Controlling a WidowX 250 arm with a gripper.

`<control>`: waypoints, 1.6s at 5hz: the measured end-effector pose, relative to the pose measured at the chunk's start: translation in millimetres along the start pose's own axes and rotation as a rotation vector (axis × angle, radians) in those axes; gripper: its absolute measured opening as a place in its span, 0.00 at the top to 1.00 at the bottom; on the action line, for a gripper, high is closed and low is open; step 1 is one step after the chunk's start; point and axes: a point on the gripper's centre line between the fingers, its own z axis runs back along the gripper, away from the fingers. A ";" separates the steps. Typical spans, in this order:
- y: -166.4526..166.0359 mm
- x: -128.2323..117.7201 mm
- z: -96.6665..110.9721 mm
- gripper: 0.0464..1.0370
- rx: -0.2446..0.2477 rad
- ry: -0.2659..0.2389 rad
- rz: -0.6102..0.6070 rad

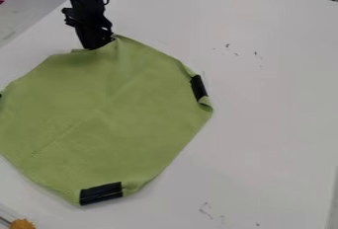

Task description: Fold the cloth from the top left to the bottom right

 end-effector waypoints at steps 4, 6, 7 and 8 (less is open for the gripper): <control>-18.8 -98.8 88.1 0.99 0.085 -0.112 0.015; -20.2 -149.9 42.2 0.99 -0.017 -0.037 0.090; -18.5 -165.2 36.3 0.97 -0.026 -0.012 0.127; -21.1 -182.2 37.9 0.82 -0.021 0.032 0.161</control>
